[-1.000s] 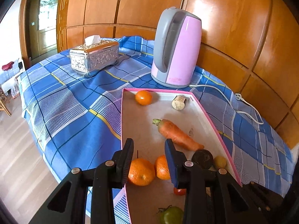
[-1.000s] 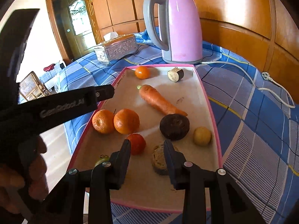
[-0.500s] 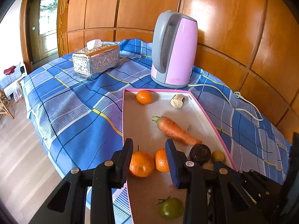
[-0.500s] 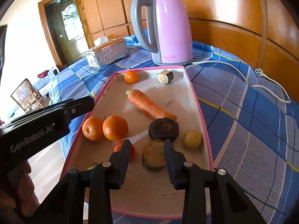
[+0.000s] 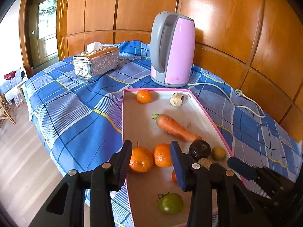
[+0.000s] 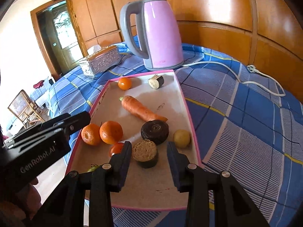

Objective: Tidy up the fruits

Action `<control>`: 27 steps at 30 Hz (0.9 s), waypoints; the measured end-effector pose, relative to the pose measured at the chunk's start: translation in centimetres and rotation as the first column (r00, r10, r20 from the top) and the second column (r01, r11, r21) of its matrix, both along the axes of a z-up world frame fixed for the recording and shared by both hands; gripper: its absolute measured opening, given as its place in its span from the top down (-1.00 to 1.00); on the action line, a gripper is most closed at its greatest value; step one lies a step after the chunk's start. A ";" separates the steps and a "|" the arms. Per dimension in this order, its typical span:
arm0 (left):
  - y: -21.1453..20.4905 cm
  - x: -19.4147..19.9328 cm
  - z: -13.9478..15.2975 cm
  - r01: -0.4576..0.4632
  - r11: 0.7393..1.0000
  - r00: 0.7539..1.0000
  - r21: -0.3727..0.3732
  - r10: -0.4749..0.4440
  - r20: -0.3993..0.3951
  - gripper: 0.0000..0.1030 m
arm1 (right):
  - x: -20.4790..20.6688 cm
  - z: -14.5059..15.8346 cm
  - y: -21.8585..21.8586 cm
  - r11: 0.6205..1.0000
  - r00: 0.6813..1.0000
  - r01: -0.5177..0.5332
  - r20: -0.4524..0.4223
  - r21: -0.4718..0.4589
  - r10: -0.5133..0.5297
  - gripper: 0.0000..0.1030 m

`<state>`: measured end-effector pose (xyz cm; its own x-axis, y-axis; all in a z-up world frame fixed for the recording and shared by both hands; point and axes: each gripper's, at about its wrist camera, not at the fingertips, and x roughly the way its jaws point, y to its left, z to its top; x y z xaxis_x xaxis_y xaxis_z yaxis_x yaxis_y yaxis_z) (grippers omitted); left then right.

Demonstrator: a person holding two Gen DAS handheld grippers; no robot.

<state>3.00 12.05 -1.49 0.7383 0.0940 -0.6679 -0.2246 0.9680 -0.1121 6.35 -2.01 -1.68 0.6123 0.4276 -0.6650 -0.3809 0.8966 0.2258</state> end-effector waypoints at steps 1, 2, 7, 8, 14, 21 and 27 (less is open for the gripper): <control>-0.2 -0.2 0.0 0.001 1.000 1.000 0.011 -0.001 0.003 0.14 | -0.1 0.1 -0.2 1.000 1.000 0.011 0.004 0.000 -0.011 0.23; -0.4 -0.4 0.0 0.001 1.000 1.000 0.019 -0.001 0.005 0.09 | -0.3 0.3 -0.5 1.000 1.000 0.023 0.010 0.000 -0.023 0.23; -0.9 -1.5 -0.1 0.000 0.999 1.000 0.036 -0.001 0.022 -0.07 | -1.2 0.8 -1.8 0.997 0.997 0.072 0.033 -0.003 -0.072 0.21; -1.0 -1.8 -0.1 -0.001 0.999 1.000 0.036 0.000 0.028 -0.14 | -1.4 0.9 -2.0 0.997 0.996 0.081 0.037 -0.005 -0.080 0.21; -2.1 -3.7 0.2 -0.014 0.998 0.998 0.064 0.010 0.064 -0.55 | -2.8 0.9 -3.2 0.991 0.991 0.130 0.046 -0.010 -0.129 0.20; -3.3 -4.4 -0.2 -0.004 0.997 0.998 0.072 -0.001 0.061 -0.84 | -3.7 0.2 -4.3 0.981 0.981 0.192 0.036 -0.034 -0.191 0.20; -3.7 -4.5 -0.2 0.002 0.996 0.998 0.085 -0.007 0.061 -0.89 | -3.7 -0.1 -5.5 0.968 0.968 0.249 0.027 -0.039 -0.248 0.19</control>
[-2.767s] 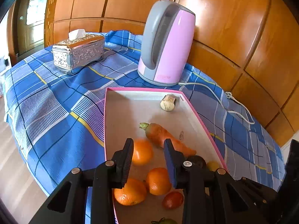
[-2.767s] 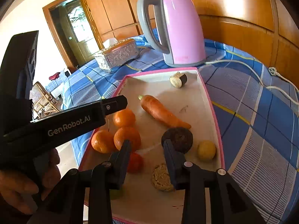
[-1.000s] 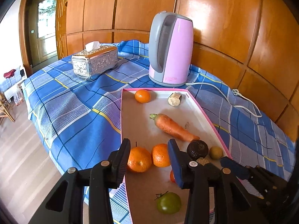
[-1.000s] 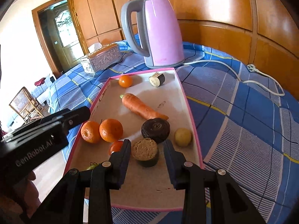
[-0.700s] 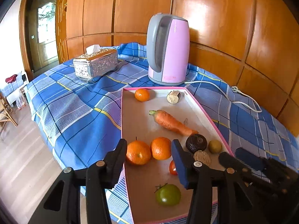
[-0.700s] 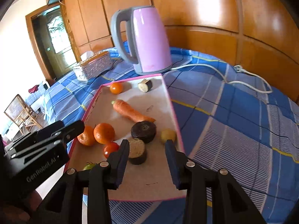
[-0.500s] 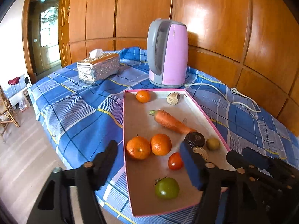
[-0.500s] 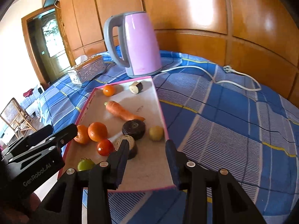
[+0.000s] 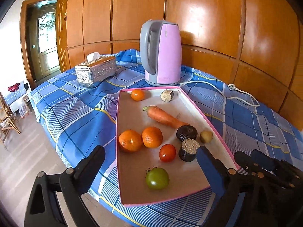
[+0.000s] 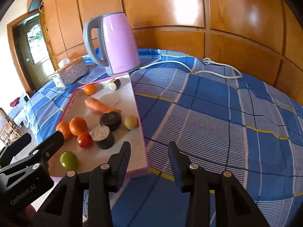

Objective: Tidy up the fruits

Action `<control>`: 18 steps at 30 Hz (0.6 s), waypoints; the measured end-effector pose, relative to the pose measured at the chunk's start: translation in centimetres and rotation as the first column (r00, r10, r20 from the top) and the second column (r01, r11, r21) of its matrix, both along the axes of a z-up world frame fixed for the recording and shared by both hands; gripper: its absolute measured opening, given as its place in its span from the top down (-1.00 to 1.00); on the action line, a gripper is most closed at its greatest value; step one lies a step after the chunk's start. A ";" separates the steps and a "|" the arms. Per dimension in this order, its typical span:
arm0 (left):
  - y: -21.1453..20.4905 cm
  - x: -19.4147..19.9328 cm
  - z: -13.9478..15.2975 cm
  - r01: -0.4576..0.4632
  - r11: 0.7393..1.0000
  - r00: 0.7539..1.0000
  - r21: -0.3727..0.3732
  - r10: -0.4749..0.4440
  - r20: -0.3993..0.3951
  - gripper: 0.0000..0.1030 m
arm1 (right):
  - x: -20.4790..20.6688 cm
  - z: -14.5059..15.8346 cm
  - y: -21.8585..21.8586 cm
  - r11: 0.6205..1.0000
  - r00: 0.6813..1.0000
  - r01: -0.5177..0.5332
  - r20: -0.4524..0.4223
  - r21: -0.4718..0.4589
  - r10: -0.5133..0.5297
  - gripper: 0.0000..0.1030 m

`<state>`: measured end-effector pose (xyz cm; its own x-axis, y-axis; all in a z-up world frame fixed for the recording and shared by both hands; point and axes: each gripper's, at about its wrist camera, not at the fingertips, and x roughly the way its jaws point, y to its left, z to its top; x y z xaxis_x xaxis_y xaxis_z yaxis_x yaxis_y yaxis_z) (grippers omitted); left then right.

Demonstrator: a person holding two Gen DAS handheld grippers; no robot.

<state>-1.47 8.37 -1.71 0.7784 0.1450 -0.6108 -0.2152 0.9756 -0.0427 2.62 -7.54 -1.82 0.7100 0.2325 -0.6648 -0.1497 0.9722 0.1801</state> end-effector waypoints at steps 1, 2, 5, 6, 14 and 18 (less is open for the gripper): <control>-0.1 0.0 0.0 -0.004 1.000 1.000 0.001 0.004 0.000 -0.90 | 0.0 0.0 0.0 1.000 1.000 0.001 0.000 0.001 -0.001 0.19; 0.0 0.1 0.0 -0.008 1.000 1.000 0.000 0.008 0.001 -0.90 | 0.0 0.0 0.1 1.000 1.000 -0.001 0.002 -0.002 0.001 0.19; 0.3 0.1 0.0 -0.025 1.000 1.000 -0.006 0.025 0.007 -0.90 | -0.2 0.1 0.7 1.000 1.000 -0.020 0.013 -0.022 0.020 0.19; 0.4 0.1 0.0 -0.030 1.000 1.000 -0.009 0.030 0.006 -0.90 | -0.2 0.1 0.9 0.999 1.000 -0.025 0.014 -0.027 0.026 0.19; 0.9 0.3 -0.2 -0.040 0.999 0.999 -0.024 0.040 -0.002 -0.90 | -0.3 0.0 1.3 0.998 0.999 -0.040 0.014 -0.047 0.041 0.19; 1.1 0.4 -0.3 -0.041 0.999 0.999 -0.031 0.040 -0.009 -0.90 | -0.2 0.0 1.4 0.998 0.999 -0.044 0.013 -0.047 0.044 0.19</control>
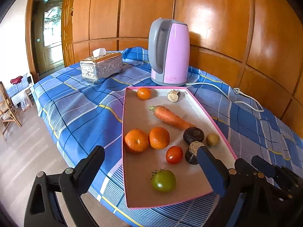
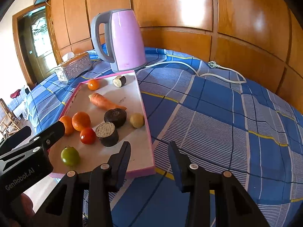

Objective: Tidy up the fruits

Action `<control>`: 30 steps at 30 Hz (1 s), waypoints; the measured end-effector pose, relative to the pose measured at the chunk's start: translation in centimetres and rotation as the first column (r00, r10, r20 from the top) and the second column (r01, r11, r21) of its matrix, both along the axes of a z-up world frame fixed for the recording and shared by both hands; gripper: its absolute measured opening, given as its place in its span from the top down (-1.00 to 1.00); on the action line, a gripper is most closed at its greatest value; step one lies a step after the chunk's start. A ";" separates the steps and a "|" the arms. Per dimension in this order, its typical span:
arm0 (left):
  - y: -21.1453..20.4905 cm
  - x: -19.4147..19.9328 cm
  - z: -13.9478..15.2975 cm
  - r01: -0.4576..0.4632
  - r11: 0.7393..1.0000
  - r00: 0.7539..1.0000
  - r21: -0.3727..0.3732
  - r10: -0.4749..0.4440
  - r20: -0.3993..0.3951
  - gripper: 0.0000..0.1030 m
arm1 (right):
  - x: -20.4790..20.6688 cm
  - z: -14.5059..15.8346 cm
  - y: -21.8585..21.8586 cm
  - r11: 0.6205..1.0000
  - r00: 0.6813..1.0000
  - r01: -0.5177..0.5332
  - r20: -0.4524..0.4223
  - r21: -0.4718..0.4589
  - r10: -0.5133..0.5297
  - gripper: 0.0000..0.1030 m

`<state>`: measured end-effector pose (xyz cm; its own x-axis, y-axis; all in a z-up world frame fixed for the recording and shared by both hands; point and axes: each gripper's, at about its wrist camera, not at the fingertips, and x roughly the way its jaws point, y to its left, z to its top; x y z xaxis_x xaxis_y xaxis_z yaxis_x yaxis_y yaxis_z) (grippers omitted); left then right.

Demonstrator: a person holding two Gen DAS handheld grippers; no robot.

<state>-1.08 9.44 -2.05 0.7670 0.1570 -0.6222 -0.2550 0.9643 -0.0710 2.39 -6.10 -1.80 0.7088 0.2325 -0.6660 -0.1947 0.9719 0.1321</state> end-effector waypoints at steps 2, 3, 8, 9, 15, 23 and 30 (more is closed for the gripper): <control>0.0 0.0 0.0 0.000 1.000 1.000 0.001 0.000 -0.001 -0.90 | 0.0 0.0 0.1 1.000 1.000 -0.003 0.002 -0.002 0.003 0.19; -0.1 0.0 0.0 0.000 1.000 1.000 0.001 0.000 -0.001 -0.90 | 0.0 0.0 0.2 1.000 1.000 -0.005 0.004 -0.003 0.005 0.19; 0.0 0.0 -0.1 -0.003 1.000 1.000 -0.001 0.003 -0.005 -0.90 | -0.1 0.0 0.2 1.000 1.000 -0.009 0.004 -0.009 0.009 0.19; 0.1 0.0 -0.1 -0.003 1.000 1.000 -0.001 0.003 -0.006 -0.90 | 0.0 0.0 0.2 1.000 1.000 -0.008 0.004 -0.010 0.008 0.19; 0.2 0.0 -0.1 -0.006 1.000 1.000 -0.001 0.006 -0.008 -0.90 | -0.1 0.0 0.3 1.000 1.000 -0.007 0.009 -0.018 0.007 0.19; 0.3 0.0 -0.3 -0.012 1.000 1.000 -0.005 0.012 -0.012 -0.90 | -0.1 0.0 0.4 1.000 1.000 -0.011 0.014 -0.027 0.011 0.19; 0.3 0.0 -0.4 -0.012 1.000 1.000 -0.006 0.012 -0.018 -0.90 | -0.1 -0.1 0.4 1.000 1.000 -0.011 0.012 -0.024 0.011 0.19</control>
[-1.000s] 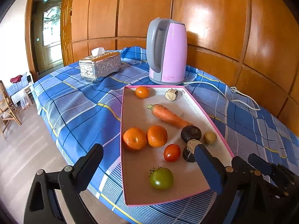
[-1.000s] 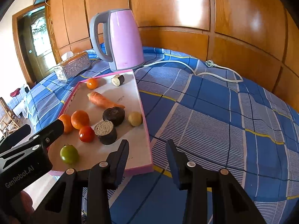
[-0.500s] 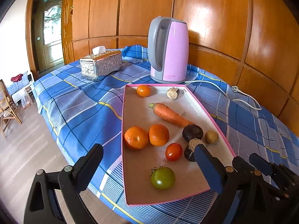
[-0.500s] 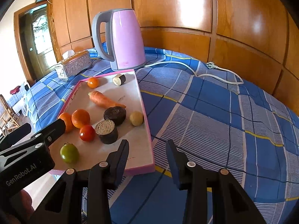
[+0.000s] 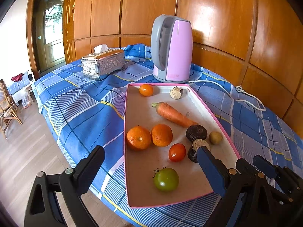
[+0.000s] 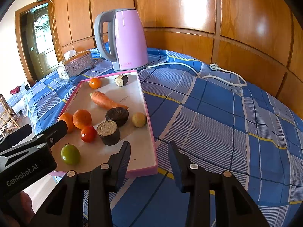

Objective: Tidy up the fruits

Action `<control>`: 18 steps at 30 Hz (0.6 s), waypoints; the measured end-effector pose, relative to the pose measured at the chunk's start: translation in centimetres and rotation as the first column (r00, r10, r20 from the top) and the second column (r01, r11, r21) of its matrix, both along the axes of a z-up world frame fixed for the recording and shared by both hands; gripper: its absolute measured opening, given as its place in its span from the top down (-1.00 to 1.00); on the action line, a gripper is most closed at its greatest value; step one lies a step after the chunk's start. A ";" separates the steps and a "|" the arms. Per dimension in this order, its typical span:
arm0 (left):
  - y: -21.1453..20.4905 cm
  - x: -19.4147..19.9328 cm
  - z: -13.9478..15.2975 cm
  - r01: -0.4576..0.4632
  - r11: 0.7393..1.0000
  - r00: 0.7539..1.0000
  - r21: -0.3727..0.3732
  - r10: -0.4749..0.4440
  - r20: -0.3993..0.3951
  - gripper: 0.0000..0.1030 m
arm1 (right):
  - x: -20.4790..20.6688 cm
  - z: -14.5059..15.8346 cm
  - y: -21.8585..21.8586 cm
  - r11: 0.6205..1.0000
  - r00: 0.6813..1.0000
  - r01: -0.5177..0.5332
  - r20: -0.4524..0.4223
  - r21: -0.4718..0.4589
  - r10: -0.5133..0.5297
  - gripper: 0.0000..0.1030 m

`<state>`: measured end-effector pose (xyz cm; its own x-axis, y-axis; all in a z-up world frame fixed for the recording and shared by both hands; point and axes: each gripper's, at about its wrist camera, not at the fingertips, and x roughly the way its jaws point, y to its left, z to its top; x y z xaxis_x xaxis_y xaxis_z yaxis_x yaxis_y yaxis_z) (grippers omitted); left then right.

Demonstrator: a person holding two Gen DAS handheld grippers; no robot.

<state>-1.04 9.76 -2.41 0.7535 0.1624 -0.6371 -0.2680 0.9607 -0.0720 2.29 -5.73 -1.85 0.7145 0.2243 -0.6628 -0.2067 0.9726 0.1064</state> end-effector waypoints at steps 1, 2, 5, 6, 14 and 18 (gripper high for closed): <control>0.0 0.0 0.0 0.000 1.000 1.000 -0.001 0.000 0.001 -0.90 | 0.0 0.0 0.0 1.000 1.000 0.000 -0.001 0.000 0.000 0.19; 0.0 0.0 0.0 0.000 1.000 1.000 -0.001 0.000 0.001 -0.90 | 0.0 0.0 0.0 1.000 1.000 0.000 -0.001 0.001 0.000 0.19; 0.0 0.0 0.0 0.001 1.000 1.000 -0.001 -0.001 -0.001 -0.90 | 0.0 -0.2 0.0 1.000 1.000 0.001 -0.006 0.002 -0.001 0.19; 0.0 0.0 0.0 0.000 1.000 1.000 -0.001 0.000 -0.002 -0.90 | 0.0 -0.2 0.0 1.000 1.000 0.001 -0.007 0.002 -0.001 0.19; 0.0 0.0 0.0 -0.001 1.000 1.000 -0.001 0.001 0.000 -0.90 | -0.1 -0.2 0.1 1.000 1.000 -0.001 -0.004 0.001 0.001 0.19; 0.0 0.0 0.0 -0.001 1.000 1.000 -0.002 0.001 -0.002 -0.90 | -0.1 -0.2 0.1 1.000 1.000 -0.001 -0.005 0.002 0.001 0.19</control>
